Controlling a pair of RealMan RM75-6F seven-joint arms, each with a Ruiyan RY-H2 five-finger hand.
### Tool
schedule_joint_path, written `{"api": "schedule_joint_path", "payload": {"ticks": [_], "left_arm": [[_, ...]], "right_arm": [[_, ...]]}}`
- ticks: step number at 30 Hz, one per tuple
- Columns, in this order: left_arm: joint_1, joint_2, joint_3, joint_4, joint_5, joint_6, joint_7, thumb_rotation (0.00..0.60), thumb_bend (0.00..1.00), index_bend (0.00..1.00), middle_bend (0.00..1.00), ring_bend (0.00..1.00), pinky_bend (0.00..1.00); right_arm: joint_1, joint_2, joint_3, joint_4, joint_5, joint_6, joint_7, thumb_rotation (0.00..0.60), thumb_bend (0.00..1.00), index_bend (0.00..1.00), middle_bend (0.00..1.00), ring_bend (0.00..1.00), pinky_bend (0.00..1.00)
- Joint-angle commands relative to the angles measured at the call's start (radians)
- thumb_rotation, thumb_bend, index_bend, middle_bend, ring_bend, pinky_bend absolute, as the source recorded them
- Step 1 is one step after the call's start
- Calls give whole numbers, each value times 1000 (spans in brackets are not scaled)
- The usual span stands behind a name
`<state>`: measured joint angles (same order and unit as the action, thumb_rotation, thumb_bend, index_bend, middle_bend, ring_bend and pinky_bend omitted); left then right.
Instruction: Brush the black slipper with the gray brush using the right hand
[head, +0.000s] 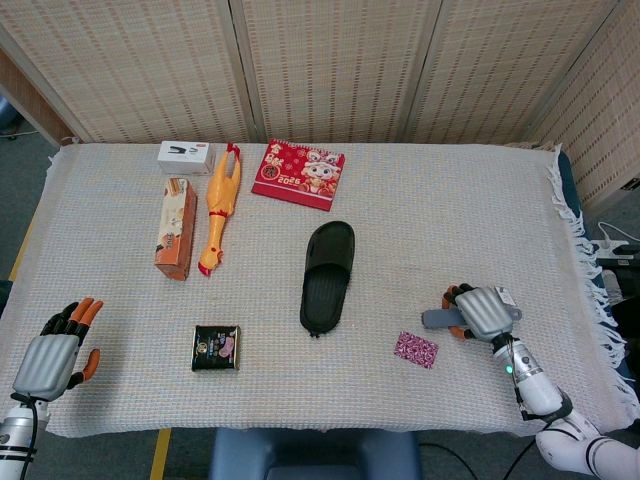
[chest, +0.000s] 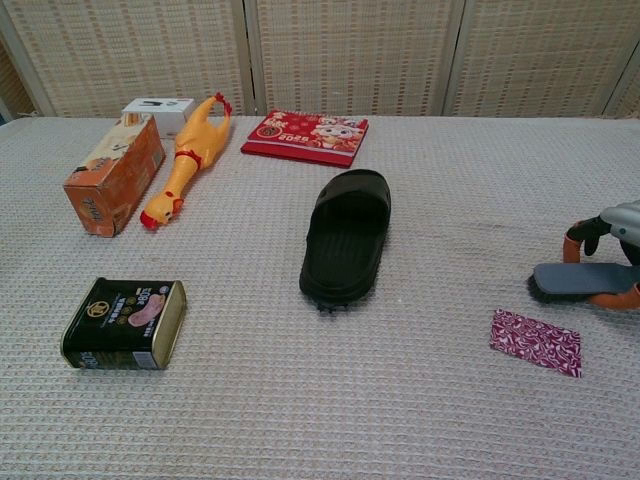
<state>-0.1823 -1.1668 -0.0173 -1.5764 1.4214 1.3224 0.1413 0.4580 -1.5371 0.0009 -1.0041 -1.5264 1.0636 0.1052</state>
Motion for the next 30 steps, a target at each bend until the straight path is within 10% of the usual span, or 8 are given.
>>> {"api": "schedule_joint_path", "payload": {"ticks": [1, 9, 30], "left_arm": [[0, 0, 0, 1, 0, 0, 0, 578, 523, 0, 0, 0, 141], [0, 0, 3, 1, 10, 4, -1, 576, 535, 0, 0, 0, 141], [-8, -18, 8, 9, -5, -23, 28, 580, 540, 0, 0, 0, 141]], "right_arm": [[-5, -11, 6, 9, 2, 17, -24, 600, 177, 534, 437, 429, 697], [8, -11, 17, 3, 14, 2, -35, 600, 328, 665, 551, 638, 904], [89, 164, 160, -143, 172, -188, 358, 600, 393, 755, 614, 693, 912]]}}
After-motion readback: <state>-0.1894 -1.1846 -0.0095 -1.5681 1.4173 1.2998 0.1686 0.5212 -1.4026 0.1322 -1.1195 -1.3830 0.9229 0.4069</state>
